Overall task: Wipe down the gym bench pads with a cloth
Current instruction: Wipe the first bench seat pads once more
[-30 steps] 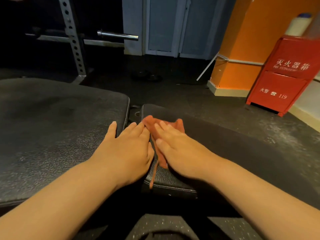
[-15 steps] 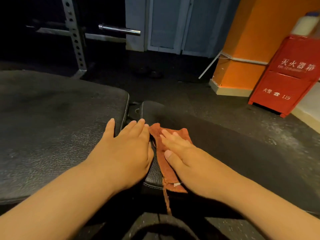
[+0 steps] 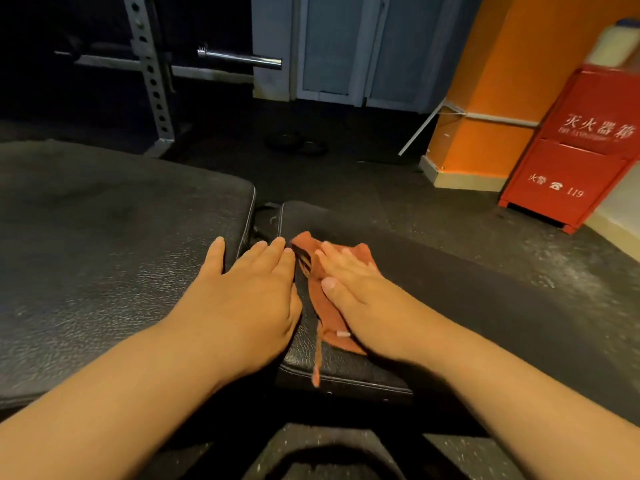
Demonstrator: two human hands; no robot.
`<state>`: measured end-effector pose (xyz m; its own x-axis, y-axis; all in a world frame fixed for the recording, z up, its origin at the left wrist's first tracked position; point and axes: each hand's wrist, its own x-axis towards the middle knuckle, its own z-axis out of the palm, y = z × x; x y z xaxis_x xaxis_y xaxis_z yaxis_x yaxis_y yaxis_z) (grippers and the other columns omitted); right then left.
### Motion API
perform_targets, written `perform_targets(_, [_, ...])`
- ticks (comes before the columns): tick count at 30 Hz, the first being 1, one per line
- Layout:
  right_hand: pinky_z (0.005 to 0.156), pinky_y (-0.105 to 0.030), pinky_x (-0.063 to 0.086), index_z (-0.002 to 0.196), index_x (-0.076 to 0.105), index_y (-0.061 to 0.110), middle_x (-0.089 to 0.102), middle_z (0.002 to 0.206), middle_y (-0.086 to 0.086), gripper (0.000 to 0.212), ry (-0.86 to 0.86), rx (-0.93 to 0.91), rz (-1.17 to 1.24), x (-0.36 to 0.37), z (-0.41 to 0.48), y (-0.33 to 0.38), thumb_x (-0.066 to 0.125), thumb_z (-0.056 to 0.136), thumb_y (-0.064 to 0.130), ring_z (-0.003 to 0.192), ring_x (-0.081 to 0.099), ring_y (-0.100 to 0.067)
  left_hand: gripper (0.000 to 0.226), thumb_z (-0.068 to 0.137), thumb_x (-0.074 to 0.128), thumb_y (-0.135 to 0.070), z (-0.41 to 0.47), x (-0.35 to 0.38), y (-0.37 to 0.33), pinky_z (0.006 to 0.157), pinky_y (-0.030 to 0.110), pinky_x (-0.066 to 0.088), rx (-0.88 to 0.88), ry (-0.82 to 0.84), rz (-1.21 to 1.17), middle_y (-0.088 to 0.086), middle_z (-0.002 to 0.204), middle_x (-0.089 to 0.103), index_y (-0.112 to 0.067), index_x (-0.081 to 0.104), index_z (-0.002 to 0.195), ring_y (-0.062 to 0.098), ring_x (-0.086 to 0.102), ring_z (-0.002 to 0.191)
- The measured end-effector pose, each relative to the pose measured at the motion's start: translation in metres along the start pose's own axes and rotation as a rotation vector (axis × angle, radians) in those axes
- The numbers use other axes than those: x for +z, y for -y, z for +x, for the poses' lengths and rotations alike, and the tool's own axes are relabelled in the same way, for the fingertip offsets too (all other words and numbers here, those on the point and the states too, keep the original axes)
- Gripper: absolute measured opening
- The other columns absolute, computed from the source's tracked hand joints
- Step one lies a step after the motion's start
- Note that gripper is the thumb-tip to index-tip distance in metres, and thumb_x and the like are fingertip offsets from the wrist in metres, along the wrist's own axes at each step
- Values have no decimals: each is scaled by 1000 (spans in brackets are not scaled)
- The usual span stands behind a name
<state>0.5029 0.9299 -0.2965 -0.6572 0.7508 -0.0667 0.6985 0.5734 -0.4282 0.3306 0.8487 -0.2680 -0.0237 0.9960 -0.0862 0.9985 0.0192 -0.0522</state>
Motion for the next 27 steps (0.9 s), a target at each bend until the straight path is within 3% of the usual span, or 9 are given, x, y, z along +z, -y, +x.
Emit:
perform_targets(4, [123,-56,11,155,26,5,8,167,-12,51,-39,26,-218,-7,74,-13,25,108,26,154,7,-31,59,104,13,-42,0,-5,0,123,53,0,-7,19,11,-6,167,-6,-23,0,159,11,-1,153])
perform_targets(9, [100,-57,42,123,56,5,46,137,-17,50,-32,376,-386,-25,50,-87,25,103,39,121,48,-36,59,103,11,-45,-2,-2,5,124,50,0,17,-4,5,-8,167,1,-25,5,158,10,3,153])
perform_targets(11, [99,-57,44,133,50,7,50,137,-15,43,-60,439,-445,-22,52,-89,41,104,36,122,51,-36,60,104,11,-45,2,3,1,122,55,0,2,0,9,-4,167,-1,-21,6,158,13,0,153])
perform_targets(13, [101,-57,41,147,36,7,49,142,-12,58,-145,209,-409,-12,63,-50,49,99,37,127,50,-35,61,104,12,-43,11,5,-6,120,60,-2,-14,0,8,1,167,-3,-15,4,158,15,-4,154])
perform_targets(15, [115,-51,27,156,26,14,39,155,-6,60,-177,-39,-218,-4,69,-3,41,102,35,142,35,-26,63,104,13,-40,24,8,-11,121,59,-3,-20,13,-20,4,167,-6,-11,0,158,18,-7,154])
perform_targets(18, [121,-29,1,159,19,17,14,167,-2,52,-142,-126,-5,-6,76,-11,30,110,29,154,7,-15,64,100,18,-39,43,10,-11,124,50,9,-19,-17,-83,11,166,6,-6,13,155,26,4,153])
perform_targets(22, [113,-55,32,155,28,16,43,151,-11,64,-226,41,-184,-6,41,-100,56,100,33,137,41,-35,61,100,17,-39,65,15,-20,119,51,23,-30,-35,-36,23,159,16,-1,26,146,39,16,146])
perform_targets(25, [98,-54,43,151,32,13,52,138,-11,63,-197,359,-329,-17,30,-131,50,100,43,125,52,-37,56,102,21,-38,72,15,-32,122,48,18,-33,-87,-76,16,158,21,-4,31,145,31,15,148])
perform_targets(27, [97,-53,41,147,33,17,56,130,-5,62,-194,352,-325,-18,40,-101,54,94,42,124,54,-33,55,100,22,-37,74,16,-34,121,48,20,-30,-135,-84,15,155,26,-5,34,143,29,20,146])
